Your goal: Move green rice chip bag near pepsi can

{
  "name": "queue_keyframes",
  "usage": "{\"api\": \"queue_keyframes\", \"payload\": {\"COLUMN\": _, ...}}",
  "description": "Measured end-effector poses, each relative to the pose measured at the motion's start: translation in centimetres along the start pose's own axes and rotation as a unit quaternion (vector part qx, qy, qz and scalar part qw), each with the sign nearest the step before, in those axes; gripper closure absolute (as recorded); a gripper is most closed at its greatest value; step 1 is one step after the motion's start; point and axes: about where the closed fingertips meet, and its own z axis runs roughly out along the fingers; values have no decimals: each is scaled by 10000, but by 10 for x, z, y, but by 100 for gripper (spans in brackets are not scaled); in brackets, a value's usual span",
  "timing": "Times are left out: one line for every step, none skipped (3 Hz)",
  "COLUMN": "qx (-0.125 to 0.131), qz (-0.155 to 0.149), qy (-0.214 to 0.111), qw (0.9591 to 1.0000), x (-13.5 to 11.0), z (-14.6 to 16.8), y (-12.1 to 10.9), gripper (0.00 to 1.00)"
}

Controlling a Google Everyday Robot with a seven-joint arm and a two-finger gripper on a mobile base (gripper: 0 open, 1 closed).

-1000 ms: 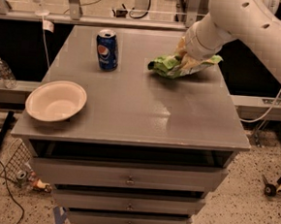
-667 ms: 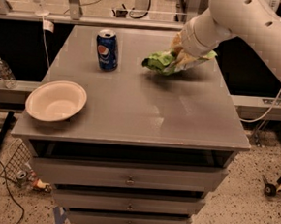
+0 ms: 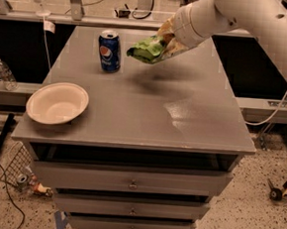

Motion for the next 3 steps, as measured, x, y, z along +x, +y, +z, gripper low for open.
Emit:
{"api": "queue_keyframes", "payload": {"qx": -175, "qz": -424, "qy": -360, "qw": 9983, "x": -30, "z": 15, "y": 2, "gripper": 100}}
{"api": "queue_keyframes", "payload": {"qx": -360, "qz": -653, "qy": -584, "qw": 9955, "x": -49, "z": 29, "y": 8, "gripper": 100}}
{"api": "queue_keyframes", "payload": {"qx": -539, "qz": -820, "qy": -732, "qw": 9925, "x": -64, "z": 49, "y": 15, "gripper": 100}}
